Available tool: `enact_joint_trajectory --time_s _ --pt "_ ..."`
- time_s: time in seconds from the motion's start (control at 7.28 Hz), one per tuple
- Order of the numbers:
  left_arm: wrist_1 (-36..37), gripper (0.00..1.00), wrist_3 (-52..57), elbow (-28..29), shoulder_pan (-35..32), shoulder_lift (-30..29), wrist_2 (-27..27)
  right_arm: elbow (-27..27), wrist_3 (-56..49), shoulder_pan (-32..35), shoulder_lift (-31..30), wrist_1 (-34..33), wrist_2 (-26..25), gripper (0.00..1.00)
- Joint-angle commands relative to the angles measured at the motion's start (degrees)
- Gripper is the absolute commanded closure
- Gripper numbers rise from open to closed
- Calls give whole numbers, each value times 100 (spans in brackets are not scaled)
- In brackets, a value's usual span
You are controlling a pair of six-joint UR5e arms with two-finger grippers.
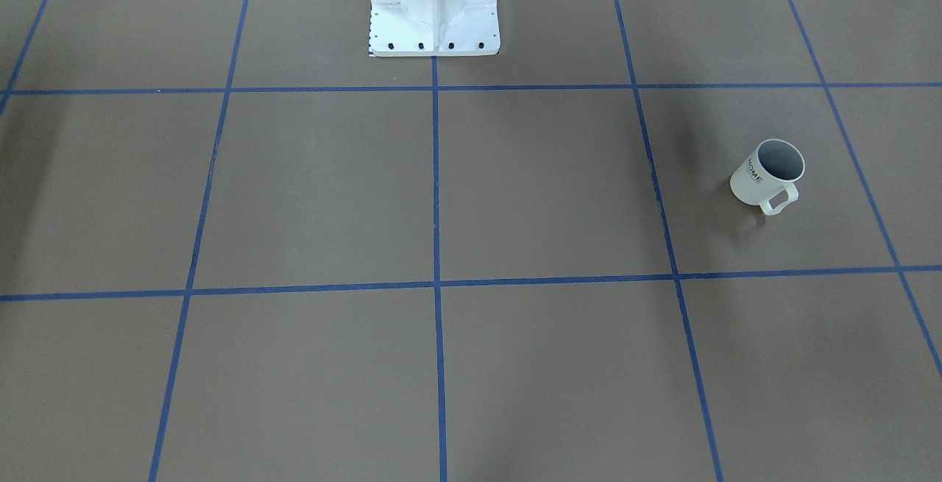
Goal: Left arm hands cup to right arm to dump lemon
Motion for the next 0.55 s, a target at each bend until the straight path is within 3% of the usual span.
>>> enact_joint_trajectory --time_s 0.0,0.41 --pt "4 0 33 -18 58 0 -10 0 0 5 0 2 0 0" --pt "4 0 33 -27 129 0 -19 0 471 5 0 2 -35 0"
